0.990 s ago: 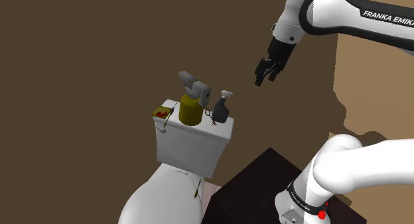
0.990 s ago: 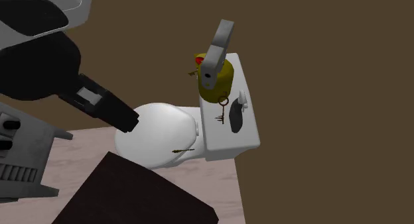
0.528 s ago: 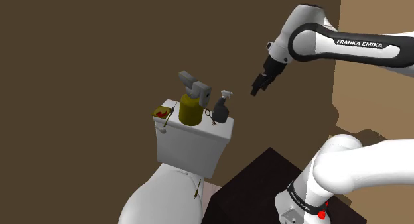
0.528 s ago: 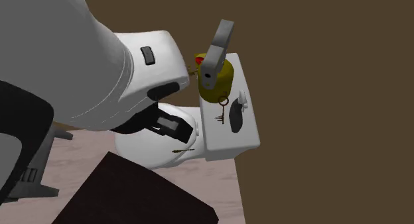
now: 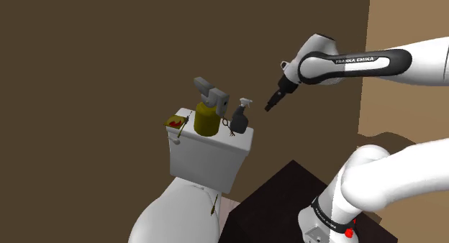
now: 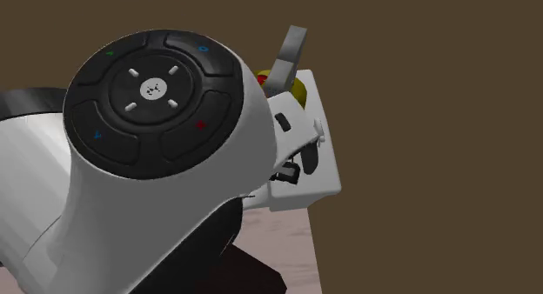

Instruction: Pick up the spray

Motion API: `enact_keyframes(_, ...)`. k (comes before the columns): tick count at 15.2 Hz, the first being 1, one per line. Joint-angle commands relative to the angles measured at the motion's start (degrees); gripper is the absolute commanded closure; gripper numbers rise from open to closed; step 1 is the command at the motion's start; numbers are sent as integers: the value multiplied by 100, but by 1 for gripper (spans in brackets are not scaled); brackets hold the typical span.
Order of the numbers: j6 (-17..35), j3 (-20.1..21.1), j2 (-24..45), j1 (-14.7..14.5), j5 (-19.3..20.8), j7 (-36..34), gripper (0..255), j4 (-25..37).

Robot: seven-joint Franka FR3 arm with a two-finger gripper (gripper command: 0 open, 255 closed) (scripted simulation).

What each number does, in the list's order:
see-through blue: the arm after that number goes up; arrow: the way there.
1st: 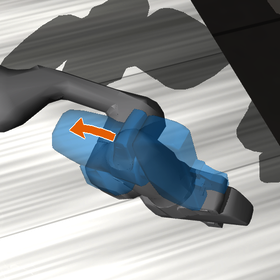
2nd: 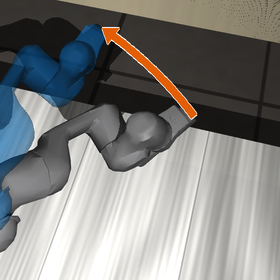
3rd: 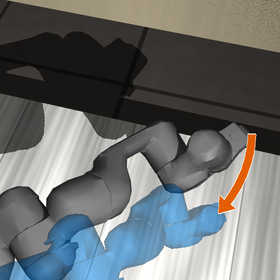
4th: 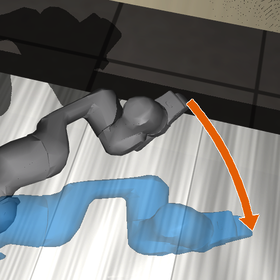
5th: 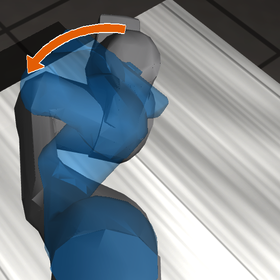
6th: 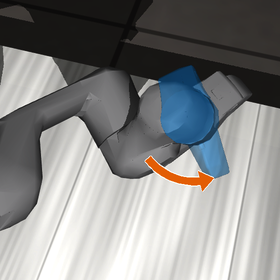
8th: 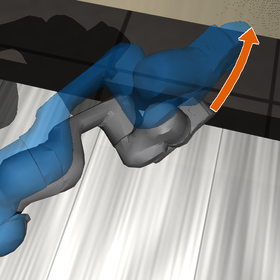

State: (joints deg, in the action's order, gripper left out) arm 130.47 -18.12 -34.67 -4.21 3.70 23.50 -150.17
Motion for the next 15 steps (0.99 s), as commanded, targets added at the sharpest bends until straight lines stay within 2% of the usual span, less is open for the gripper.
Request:
enact_keyframes(1,501,-355,324,-145,-112,509,0,-32)
enact_keyframes(5,1413,-1202,1188,-740,-715,1706,0,113)
enact_keyframes(8,1921,-2015,1925,-1494,-1659,2934,0,388)
enact_keyframes(10,2089,-2642,2495,-2137,-2668,4013,0,674)
enact_keyframes(12,1999,-3183,3219,-2695,-4044,5329,0,1072)
enact_keyframes(13,1833,-3284,3641,-2778,-4778,5995,0,1308)
enact_keyframes(15,1422,-3124,4432,-2533,-5944,7054,0,1789)
